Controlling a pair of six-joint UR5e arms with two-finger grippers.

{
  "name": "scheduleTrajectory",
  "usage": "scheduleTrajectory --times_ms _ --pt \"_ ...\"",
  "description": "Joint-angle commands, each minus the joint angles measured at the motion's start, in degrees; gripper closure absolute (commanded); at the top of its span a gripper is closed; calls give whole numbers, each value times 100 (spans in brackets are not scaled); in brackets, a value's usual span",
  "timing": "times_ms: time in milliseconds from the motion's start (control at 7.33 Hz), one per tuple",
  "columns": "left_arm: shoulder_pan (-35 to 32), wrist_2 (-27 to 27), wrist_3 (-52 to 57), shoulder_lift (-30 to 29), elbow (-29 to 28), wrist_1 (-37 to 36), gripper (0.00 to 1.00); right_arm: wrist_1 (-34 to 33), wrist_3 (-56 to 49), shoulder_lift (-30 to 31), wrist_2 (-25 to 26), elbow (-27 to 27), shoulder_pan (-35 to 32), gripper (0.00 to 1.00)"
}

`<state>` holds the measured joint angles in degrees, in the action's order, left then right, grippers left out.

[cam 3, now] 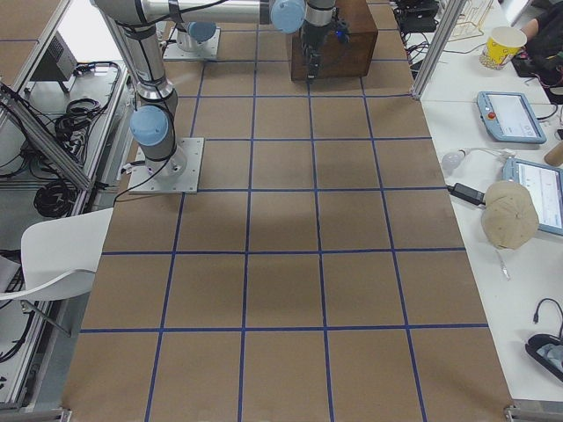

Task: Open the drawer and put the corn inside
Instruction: 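Pull the drawer open away from the cabinet with the left gripper, then release the handle and move the left gripper over the yellow corn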

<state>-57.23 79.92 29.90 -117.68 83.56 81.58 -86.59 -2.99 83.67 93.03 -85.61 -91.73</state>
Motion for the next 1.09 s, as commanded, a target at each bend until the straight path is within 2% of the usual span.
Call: scheduleTrajectory --times_ms 0,955 --pt "141 -2 121 0 3 16 0 -6 0 0 -4 0 6 0" --pt "142 111 244 166 -6 69 0 2 0 9 -4 0 6 0"
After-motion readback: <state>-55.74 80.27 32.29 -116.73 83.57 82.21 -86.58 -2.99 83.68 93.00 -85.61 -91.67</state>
